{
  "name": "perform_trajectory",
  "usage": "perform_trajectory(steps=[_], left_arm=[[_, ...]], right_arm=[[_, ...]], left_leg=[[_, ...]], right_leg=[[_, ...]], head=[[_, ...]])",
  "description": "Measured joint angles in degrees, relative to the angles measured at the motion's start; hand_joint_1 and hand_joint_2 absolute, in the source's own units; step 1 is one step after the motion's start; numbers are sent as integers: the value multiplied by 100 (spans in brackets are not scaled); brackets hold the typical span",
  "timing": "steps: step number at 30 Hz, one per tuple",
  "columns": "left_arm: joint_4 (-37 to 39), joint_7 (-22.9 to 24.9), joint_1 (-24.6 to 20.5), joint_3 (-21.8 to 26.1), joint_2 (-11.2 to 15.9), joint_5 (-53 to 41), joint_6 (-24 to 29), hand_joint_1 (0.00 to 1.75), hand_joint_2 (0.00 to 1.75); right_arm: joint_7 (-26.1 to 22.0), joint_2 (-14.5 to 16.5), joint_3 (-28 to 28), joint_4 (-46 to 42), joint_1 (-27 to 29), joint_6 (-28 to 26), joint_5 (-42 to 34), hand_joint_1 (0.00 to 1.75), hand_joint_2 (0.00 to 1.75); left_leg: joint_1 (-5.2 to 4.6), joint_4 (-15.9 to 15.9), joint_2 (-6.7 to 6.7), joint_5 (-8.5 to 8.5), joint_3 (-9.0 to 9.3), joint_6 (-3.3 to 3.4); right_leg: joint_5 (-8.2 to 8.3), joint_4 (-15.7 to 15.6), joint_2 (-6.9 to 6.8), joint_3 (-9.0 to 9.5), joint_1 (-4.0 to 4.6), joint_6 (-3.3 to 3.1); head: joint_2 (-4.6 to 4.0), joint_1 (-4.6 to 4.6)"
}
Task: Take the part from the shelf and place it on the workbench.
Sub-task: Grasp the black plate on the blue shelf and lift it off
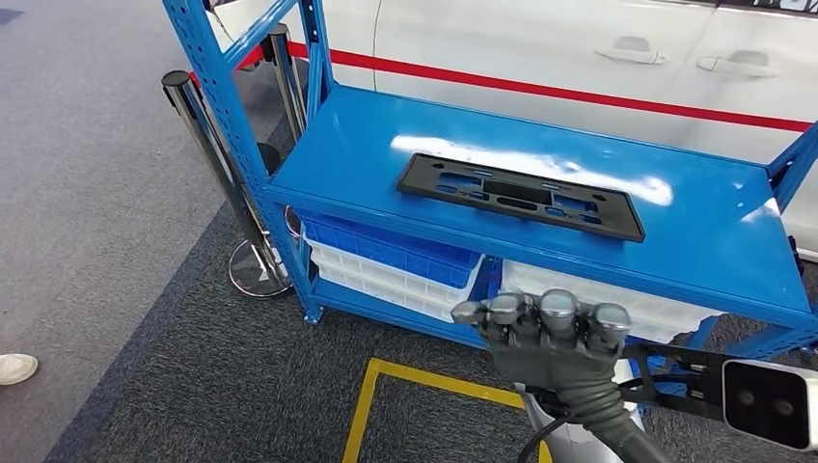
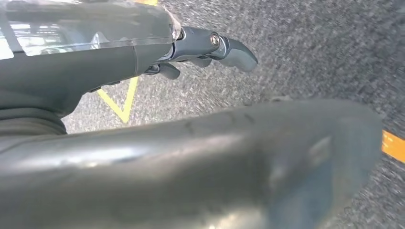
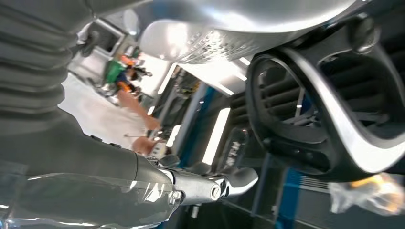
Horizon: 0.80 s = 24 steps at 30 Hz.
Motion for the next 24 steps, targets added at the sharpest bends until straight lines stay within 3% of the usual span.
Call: perform_trajectory(steps=[1, 2, 6, 8, 9, 11, 12, 13, 15, 16, 17, 19, 21, 22, 24], left_arm=[[1, -1, -3, -14, -6, 7, -4, 0, 0], [3, -1, -7, -29, -10, 8, -4, 0, 0], [8, -2, -26, -89, -19, 6, -4, 0, 0], [9, -6, -44, -105, -21, 5, -3, 0, 0], [10, -9, -44, -109, -22, 5, -4, 0, 0], [10, -8, -33, -116, -26, 5, -5, 0, 0], [11, -8, -19, -121, -28, 5, -5, 0, 0], [13, -7, -4, -126, -29, 5, -5, 0, 0], [20, -7, 17, -136, -28, 5, -4, 0, 0], [30, -6, 25, -140, -28, 6, -4, 0, 0], [39, -7, 29, -144, -27, 6, -3, 0, 0], [54, -13, 26, -146, -28, 8, -1, 0, 0], [54, -23, 27, -148, -33, 7, -1, 0, 0], [54, -32, 34, -148, -38, 6, -1, 0, 0], [56, -61, 41, -150, -46, 4, -1, 0, 0]], right_arm=[[-69, -18, 33, -22, 51, 46, -16, 0, 0], [-127, -36, 56, -39, 105, 70, -9, 0, 0], [-249, -80, 139, -119, 315, 89, 55, 0, 0], [-253, -86, 162, -155, 350, 89, 70, 0, 0], [-254, -89, 169, -164, 361, 89, 74, 0, 0], [-257, -96, 185, -170, 395, 89, 85, 0, 0], [-257, -99, 193, -170, 419, 89, 90, 0, 0], [-257, -101, 201, -170, 439, 89, 97, 0, 0], [-257, -102, 210, -172, 462, 89, 105, 0, 0], [-257, -103, 213, -172, 469, 88, 112, 0, 0], [-265, -104, 219, -174, 479, 83, 118, 0, 0], [-304, -106, 234, -186, 515, 75, 149, 0, 0], [-354, -105, 252, -216, 554, 70, 219, 0, 0], [-377, -104, 260, -230, 571, 66, 265, 0, 0], [-415, -105, 270, -250, 608, 36, 355, 0, 0]], left_leg=[[-7, 4, -4, -46, 46, -33], [-11, 8, -6, -86, 70, -70], [-8, 2, 19, -200, 144, -226], [2, 297, 36, -303, 53, -284], [15, 624, 41, -392, -131, -305], [30, 1428, 42, -568, -700, -344], [36, 1679, 42, -537, -951, -356], [38, 1723, 42, -376, -1109, -360], [37, 1155, 45, 260, -1102, -336], [22, 862, 45, 500, -1022, -310], [0, 604, 49, 621, -927, -273], [-43, 411, 51, 484, -795, -183], [-31, 240, 40, 343, -665, -92], [-16, 172, 33, 309, -574, -56], [9, 23, 20, 232, -335, 2]], right_leg=[[172, -360, -3, 154, 15, -19], [238, -628, -6, 274, 30, -46], [72, -850, 15, 419, 53, -173], [5, -909, 5, 557, 28, -244], [-38, -928, -7, 629, 24, -268], [-157, -934, -22, 759, 26, -294], [-227, -934, -20, 839, 28, -293], [-305, -934, -13, 935, 27, -288], [-482, -937, 0, 1166, 22, -264], [-567, -948, 2, 1265, 25, -241], [-640, -964, 6, 1339, 31, -205], [-709, -1017, 4, 1416, 42, -128], [-643, -944, -2, 1422, 40, -60], [-569, -769, -3, 1354, 40, -32], [-529, -126, -4, 951, 34, 3]], head=[[0, -2], [1, 0], [0, 5], [0, -11], [0, -19], [0, -30], [0, -28], [0, -29], [0, -29], [0, -26], [0, -32], [0, -36], [1, -38], [1, -35], [1, -25]])
